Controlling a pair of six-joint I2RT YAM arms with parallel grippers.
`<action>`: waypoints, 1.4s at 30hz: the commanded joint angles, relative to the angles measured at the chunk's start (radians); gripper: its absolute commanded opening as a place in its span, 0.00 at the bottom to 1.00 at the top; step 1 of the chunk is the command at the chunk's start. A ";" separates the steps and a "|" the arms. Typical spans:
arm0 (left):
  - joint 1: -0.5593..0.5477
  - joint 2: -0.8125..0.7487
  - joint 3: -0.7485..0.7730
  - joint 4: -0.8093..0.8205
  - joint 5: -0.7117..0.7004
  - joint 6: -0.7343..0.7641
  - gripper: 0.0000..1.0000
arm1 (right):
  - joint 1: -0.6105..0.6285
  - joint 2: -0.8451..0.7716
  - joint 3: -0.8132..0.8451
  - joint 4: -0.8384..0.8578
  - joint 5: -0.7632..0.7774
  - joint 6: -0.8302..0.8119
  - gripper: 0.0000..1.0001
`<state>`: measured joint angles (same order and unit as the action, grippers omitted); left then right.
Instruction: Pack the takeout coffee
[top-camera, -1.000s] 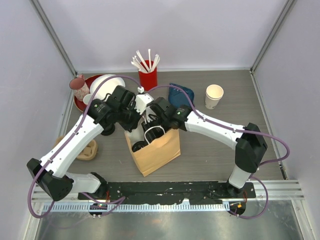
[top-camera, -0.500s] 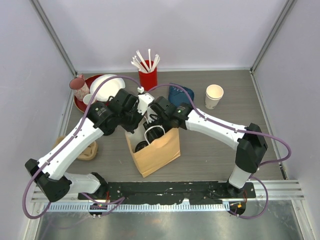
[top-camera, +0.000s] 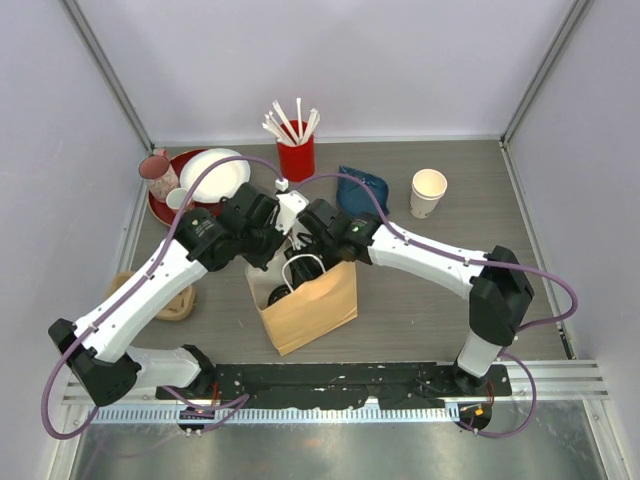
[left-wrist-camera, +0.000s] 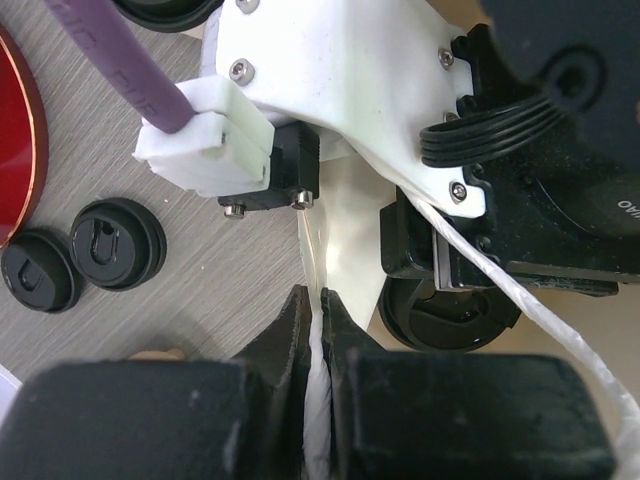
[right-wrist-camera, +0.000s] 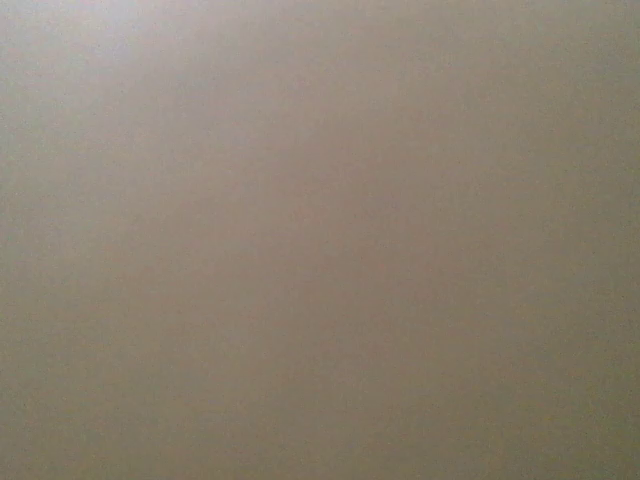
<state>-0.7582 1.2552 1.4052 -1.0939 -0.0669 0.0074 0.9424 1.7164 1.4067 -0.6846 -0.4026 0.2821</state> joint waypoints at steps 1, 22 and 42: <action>-0.064 -0.053 -0.005 0.114 0.098 0.147 0.00 | 0.016 0.092 -0.042 -0.130 0.062 0.061 0.09; -0.064 -0.056 -0.058 0.005 0.176 0.312 0.00 | 0.027 -0.273 -0.002 0.094 0.166 0.118 0.85; -0.064 -0.059 -0.046 0.003 0.167 0.290 0.00 | 0.027 -0.480 -0.020 0.180 0.295 0.022 0.88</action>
<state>-0.8165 1.1831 1.3670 -0.9932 0.0952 0.2707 0.9737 1.3590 1.3437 -0.7101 -0.1600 0.3191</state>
